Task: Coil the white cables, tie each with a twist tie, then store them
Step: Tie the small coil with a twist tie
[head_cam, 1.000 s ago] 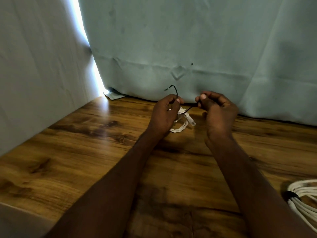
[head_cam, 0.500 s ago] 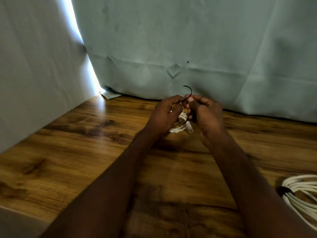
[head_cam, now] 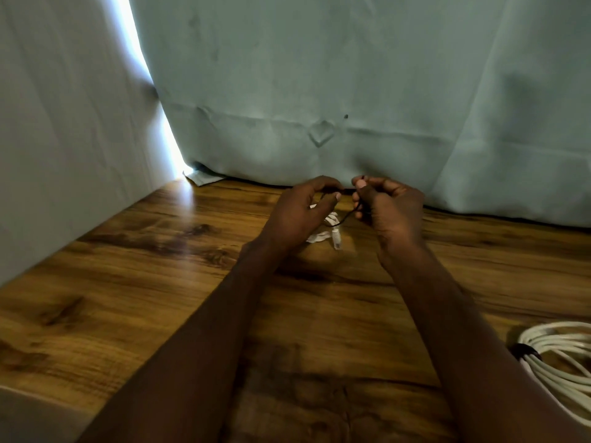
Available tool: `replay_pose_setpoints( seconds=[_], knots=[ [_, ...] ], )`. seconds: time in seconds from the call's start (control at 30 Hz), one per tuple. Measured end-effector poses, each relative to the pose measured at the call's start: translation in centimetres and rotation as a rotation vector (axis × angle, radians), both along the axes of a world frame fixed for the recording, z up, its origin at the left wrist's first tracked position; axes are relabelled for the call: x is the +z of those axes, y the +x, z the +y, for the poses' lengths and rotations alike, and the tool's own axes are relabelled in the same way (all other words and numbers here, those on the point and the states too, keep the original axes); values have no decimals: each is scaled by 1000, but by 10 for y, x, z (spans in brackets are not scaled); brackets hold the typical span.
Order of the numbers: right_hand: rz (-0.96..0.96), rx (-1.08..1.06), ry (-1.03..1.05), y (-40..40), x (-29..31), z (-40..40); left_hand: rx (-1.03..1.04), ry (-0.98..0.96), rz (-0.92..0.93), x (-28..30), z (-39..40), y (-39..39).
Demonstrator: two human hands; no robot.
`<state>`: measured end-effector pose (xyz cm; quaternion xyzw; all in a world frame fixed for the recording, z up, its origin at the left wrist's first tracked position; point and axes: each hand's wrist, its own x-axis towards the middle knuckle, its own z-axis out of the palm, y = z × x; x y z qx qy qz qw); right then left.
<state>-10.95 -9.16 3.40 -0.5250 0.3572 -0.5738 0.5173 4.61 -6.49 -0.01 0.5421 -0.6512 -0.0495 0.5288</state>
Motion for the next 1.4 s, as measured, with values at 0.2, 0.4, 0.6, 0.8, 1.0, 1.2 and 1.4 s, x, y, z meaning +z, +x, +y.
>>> replay_pose_setpoints(
  seconds=[0.2,0.4,0.6,0.8,1.0,1.2,1.4],
  knots=[
    [92,-243,-61,2,-4,-6,152,-33,-211,0,4,4],
    [66,-7,22,3,-1,8,151,-92,-181,-1,2,-11],
    [47,47,30,1,3,12,31,-123,127,-1,-2,-16],
    [-111,-35,7,2,3,8,62,-81,103,-6,-7,-16],
    [-106,100,117,-4,3,5,99,-98,34,-2,-1,-12],
    [43,-61,-40,0,-2,1,66,-88,-35,-3,3,-10],
    [120,-127,-64,0,-8,-6,58,-114,-73,-3,2,-9]
  ],
)
